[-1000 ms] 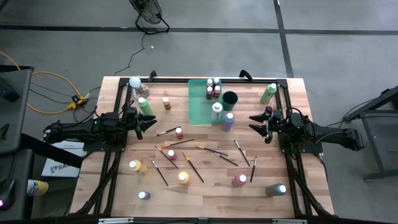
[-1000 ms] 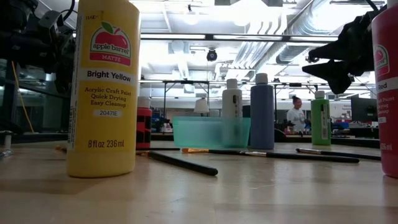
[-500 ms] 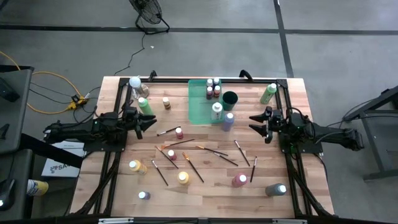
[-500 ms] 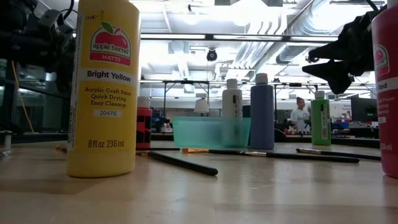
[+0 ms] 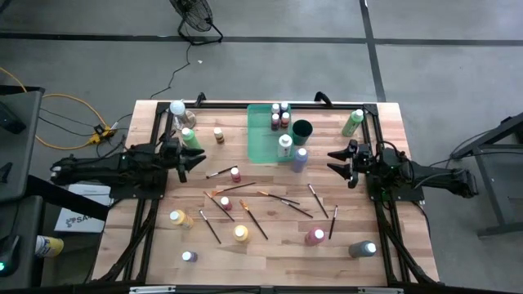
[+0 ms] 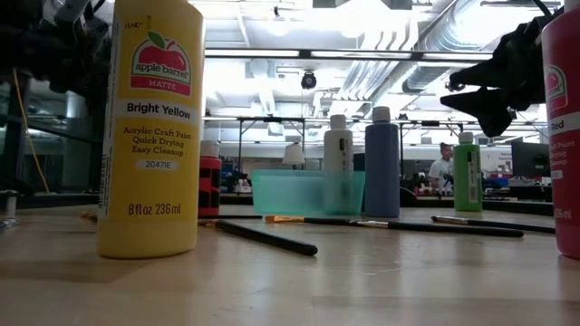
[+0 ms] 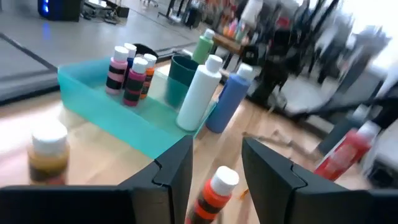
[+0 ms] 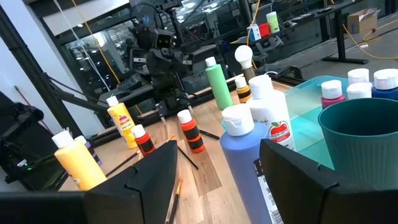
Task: Pick & Place Paint Supplies
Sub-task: Put the yellow paint bottle into the green bin
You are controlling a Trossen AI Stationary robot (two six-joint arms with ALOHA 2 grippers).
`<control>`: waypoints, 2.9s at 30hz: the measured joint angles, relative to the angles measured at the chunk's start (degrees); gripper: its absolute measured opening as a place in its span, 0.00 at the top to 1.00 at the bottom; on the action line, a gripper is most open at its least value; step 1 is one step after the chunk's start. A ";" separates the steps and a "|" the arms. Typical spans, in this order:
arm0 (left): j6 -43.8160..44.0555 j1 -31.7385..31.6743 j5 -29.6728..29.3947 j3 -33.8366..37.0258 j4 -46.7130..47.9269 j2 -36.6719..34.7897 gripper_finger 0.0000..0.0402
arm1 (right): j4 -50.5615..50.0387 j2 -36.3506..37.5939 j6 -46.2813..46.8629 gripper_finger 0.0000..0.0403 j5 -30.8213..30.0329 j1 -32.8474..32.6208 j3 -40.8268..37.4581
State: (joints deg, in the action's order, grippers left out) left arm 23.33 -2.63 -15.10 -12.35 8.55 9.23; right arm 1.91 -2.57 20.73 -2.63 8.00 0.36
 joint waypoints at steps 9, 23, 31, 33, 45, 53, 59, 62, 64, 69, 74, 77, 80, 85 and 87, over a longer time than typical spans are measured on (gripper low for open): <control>-17.40 -0.23 -0.44 -20.94 8.22 25.34 0.66 | 0.00 -0.01 0.00 0.45 0.00 0.01 0.00; -19.29 -21.63 5.21 -45.49 34.32 53.04 0.35 | 0.02 -0.01 0.00 0.45 0.01 0.01 0.00; -18.58 -26.67 5.82 -66.60 53.94 76.91 0.31 | 0.02 -0.02 0.00 0.45 0.02 0.01 0.00; -18.07 -26.75 6.08 -69.53 56.14 80.73 0.32 | 0.02 -0.01 0.00 0.45 0.01 -0.01 0.00; -10.02 -29.73 5.62 -72.29 61.73 87.86 0.32 | 0.01 -0.02 0.00 0.45 0.01 -0.01 -0.02; -9.53 -30.79 5.53 -72.27 61.93 90.79 0.32 | 0.00 -0.02 0.00 0.45 0.01 -0.01 -0.02; -10.21 -30.84 5.84 -71.57 60.88 92.31 0.32 | 0.02 -0.02 0.00 0.45 0.00 -0.01 -0.02; -10.89 -31.19 7.10 -69.28 58.12 92.31 0.32 | 0.02 -0.02 0.00 0.45 0.02 -0.01 -0.02; -10.99 -31.19 7.34 -68.49 58.21 92.31 0.33 | 0.01 -0.02 0.00 0.45 0.01 -0.01 -0.02; -11.04 -31.17 7.28 -68.42 57.77 92.31 0.39 | 0.01 -0.02 0.00 0.45 0.01 0.00 -0.02; -11.04 -31.17 7.27 -68.42 58.36 92.31 0.50 | 0.01 -0.02 0.00 0.45 0.00 -0.01 -0.02; -11.05 -31.17 7.26 -68.42 59.08 92.30 0.57 | 0.02 -0.02 0.00 0.45 0.02 -0.01 -0.02; -11.04 -31.17 7.26 -68.42 58.96 92.28 0.64 | 0.00 -0.02 0.00 0.45 0.02 0.01 -0.02; -11.31 -31.15 7.28 -68.42 58.90 92.20 0.71 | 0.02 -0.02 0.00 0.45 0.02 -0.01 -0.02; -11.48 -31.15 7.28 -68.42 58.89 92.20 0.72 | 0.01 -0.02 0.00 0.45 0.00 0.01 -0.02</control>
State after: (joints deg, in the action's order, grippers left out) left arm 11.86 -33.78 -7.81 -80.77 67.44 101.43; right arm 1.92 -2.59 20.73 -2.63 8.01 0.34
